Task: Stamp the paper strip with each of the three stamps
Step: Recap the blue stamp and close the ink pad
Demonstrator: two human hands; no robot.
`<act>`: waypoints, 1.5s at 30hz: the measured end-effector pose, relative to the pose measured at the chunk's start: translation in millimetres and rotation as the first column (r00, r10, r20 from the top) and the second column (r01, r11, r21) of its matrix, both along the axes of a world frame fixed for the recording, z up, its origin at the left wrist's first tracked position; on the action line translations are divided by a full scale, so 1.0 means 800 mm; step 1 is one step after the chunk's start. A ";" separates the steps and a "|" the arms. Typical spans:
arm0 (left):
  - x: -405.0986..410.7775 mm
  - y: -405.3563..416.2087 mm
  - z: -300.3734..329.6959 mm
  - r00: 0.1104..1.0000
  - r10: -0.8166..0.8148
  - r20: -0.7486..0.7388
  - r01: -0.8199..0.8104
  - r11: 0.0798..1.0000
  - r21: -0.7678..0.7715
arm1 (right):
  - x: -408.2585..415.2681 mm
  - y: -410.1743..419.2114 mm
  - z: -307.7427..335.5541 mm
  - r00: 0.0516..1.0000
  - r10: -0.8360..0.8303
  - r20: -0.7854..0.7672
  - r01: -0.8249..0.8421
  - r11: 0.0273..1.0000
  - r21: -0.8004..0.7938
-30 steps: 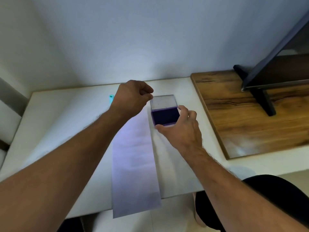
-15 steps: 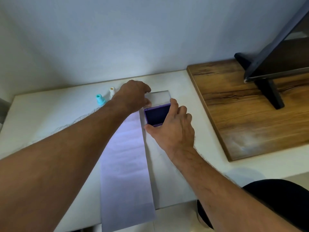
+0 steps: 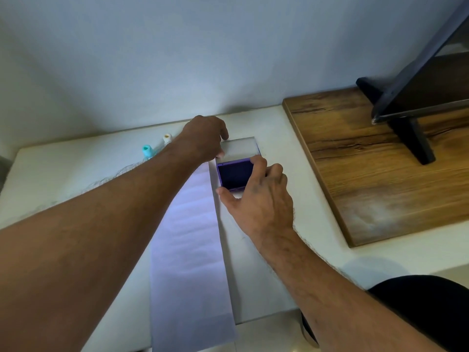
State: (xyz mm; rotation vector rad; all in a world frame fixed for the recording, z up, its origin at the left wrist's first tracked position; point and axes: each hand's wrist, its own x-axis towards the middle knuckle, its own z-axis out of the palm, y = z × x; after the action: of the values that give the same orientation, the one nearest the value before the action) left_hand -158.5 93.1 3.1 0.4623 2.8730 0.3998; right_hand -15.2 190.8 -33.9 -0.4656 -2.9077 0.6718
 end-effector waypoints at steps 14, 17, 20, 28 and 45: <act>-0.001 0.014 0.010 0.986 0.066 0.153 -0.070 0.997 0.022 | -0.006 -0.002 0.004 0.999 -0.046 0.010 0.047 0.994 -0.094; 0.000 0.018 0.008 0.981 0.104 0.164 -0.115 0.991 0.060 | -0.005 0.000 0.004 0.999 -0.040 0.001 0.040 0.994 -0.100; -0.003 0.019 0.009 0.983 0.097 0.154 -0.108 0.992 0.061 | -0.005 0.002 0.002 0.999 -0.050 -0.012 0.048 0.991 -0.125; -0.004 0.009 0.008 0.994 0.061 0.094 -0.064 0.998 0.028 | -0.005 0.004 0.000 0.999 -0.024 -0.023 0.021 0.994 -0.103; 0.002 0.002 0.016 0.994 0.053 0.096 -0.054 0.999 0.007 | -0.005 0.011 -0.002 0.997 0.014 -0.082 -0.026 0.988 -0.149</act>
State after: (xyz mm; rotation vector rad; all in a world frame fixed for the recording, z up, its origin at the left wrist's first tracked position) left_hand -157.3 94.6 15.6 0.3580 2.7962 0.4323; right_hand -19.5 199.6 -35.9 -0.4156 -2.8017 0.8953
